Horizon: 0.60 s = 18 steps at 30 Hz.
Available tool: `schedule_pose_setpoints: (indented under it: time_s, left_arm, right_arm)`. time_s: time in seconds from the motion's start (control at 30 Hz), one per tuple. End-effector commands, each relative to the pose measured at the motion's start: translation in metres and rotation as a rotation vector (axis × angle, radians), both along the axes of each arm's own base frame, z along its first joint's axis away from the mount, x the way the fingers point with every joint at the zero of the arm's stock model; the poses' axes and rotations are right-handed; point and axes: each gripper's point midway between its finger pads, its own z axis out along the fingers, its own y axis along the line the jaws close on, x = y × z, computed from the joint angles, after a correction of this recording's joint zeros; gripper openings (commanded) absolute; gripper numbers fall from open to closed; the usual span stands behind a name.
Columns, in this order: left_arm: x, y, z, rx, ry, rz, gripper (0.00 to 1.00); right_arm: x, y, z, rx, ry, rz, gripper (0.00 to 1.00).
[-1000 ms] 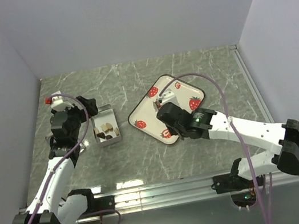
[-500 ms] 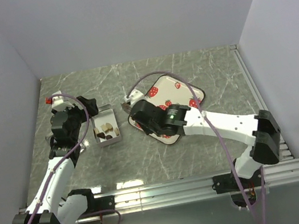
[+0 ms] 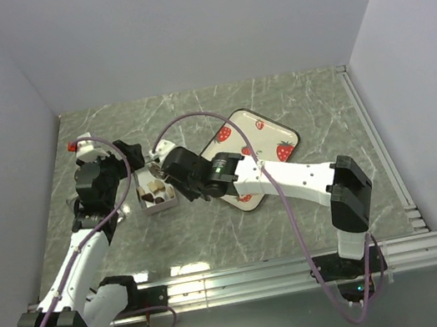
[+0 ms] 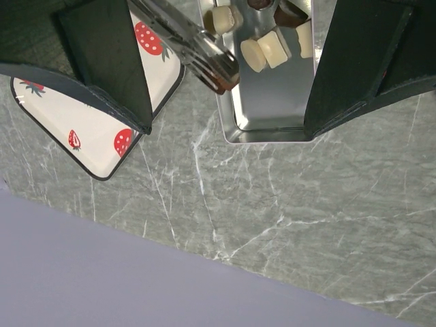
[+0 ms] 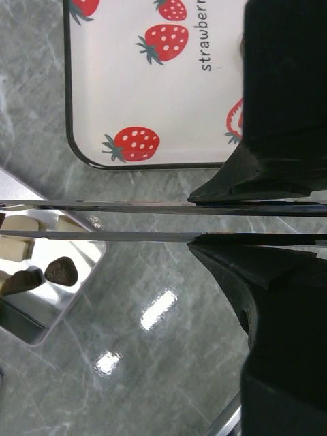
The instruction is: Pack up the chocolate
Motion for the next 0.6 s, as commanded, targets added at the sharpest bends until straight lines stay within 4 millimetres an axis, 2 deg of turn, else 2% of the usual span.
schedule_pose_setpoints:
  time_s: [0.0,0.37,0.57]
  left_arm:
    - [0.002,-0.0008,0.0266,-0.007,-0.071,0.004,0.99]
    - [0.0018,-0.0013,0.0258,-0.005,-0.068,0.005,1.0]
    - [0.0019,-0.0013,0.0261,-0.003,-0.069,0.007,0.99]
  right_arm:
    - [0.0016,0.0203,0.0301,0.08,-0.044,0.046,0.33]
    - [-0.0018,0.0215,0.0276,0.08,-0.038,0.056,0.45]
    - [-0.0021,0.0186,0.0238,0.068,-0.036,0.047,0.44]
